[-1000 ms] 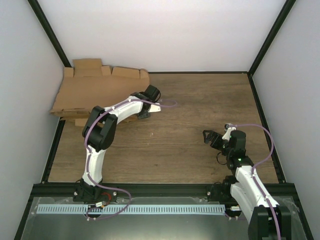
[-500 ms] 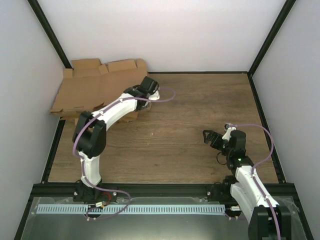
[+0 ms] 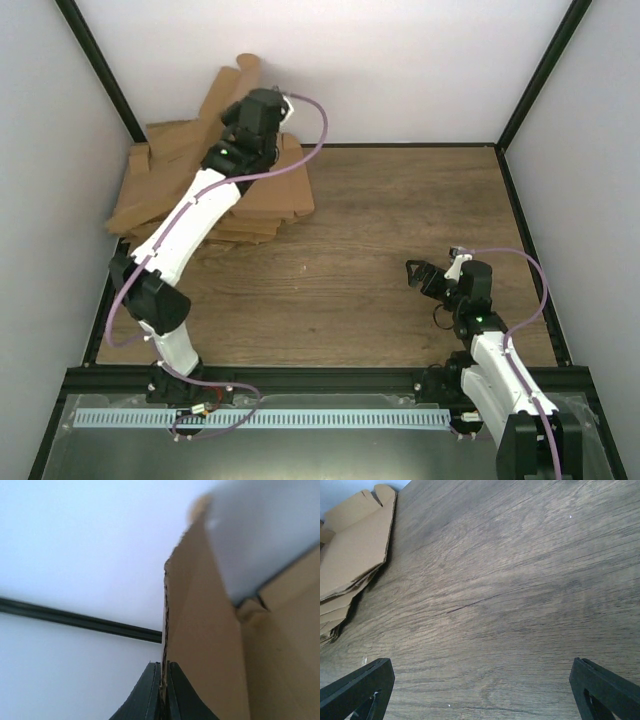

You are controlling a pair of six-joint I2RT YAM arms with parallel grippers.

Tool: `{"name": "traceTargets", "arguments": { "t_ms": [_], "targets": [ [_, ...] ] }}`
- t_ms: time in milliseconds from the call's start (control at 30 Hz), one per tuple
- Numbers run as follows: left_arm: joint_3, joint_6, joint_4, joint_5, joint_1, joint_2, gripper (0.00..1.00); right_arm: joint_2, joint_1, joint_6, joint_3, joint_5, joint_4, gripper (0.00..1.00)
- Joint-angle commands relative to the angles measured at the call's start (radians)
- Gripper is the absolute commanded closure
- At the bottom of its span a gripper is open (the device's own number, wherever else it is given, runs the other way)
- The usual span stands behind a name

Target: Fold the paper box

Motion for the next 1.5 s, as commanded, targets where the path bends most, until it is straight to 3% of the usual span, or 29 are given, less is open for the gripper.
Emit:
{"name": "traceTargets", "arguments": {
  "t_ms": [0,133,267,333,433,567,733,867,1133,1200,1300,1367,1400,1467],
  "targets": [
    [0.163,0.114,0.091,-0.09,-0.004,-0.076,0.96,-0.011,0.008,0.01,0.042,0.01,-0.001,0.0],
    [0.246,0.153,0.101,-0.083,-0.024,-0.109,0.96,-0.009,0.008,0.01,0.042,0.012,-0.001,0.0],
    [0.259,0.01,0.041,0.023,-0.134,-0.173,0.96,-0.009,0.008,0.011,0.042,0.014,0.0,0.0],
    [0.257,-0.126,-0.011,0.138,-0.197,-0.209,0.96,-0.006,0.008,0.011,0.044,0.015,0.001,0.0],
    [0.221,-0.375,-0.055,0.425,-0.238,-0.263,0.96,-0.004,0.007,0.011,0.045,0.017,-0.002,0.0],
    [-0.018,-0.684,0.077,0.768,-0.244,-0.339,0.96,-0.005,0.008,0.014,0.047,0.022,-0.008,0.0],
    [-0.341,-1.073,0.27,0.935,-0.263,-0.342,0.96,0.006,0.008,0.045,0.077,0.091,-0.081,0.0],
    [-0.552,-1.253,0.449,1.046,-0.305,-0.346,0.96,0.03,0.008,0.135,0.151,0.198,-0.245,0.0],
    [-0.821,-1.418,0.608,1.122,-0.381,-0.397,0.96,0.025,0.008,0.386,0.332,0.447,-0.582,0.0],
    [-0.864,-1.452,0.658,1.167,-0.395,-0.403,0.86,0.002,0.008,0.413,0.374,0.476,-0.625,0.0],
    [-0.879,-1.442,0.655,1.188,-0.397,-0.424,0.54,-0.038,0.008,0.426,0.438,0.504,-0.66,0.0],
    [-0.871,-1.41,0.608,1.121,-0.395,-0.468,0.18,-0.056,0.008,0.437,0.492,0.523,-0.695,0.0],
    [-0.863,-1.384,0.573,1.073,-0.394,-0.498,0.06,-0.061,0.008,0.443,0.522,0.537,-0.715,0.0],
    [-0.834,-1.334,0.493,0.948,-0.391,-0.552,0.0,-0.069,0.008,0.441,0.58,0.554,-0.747,0.0]
  ]
}}
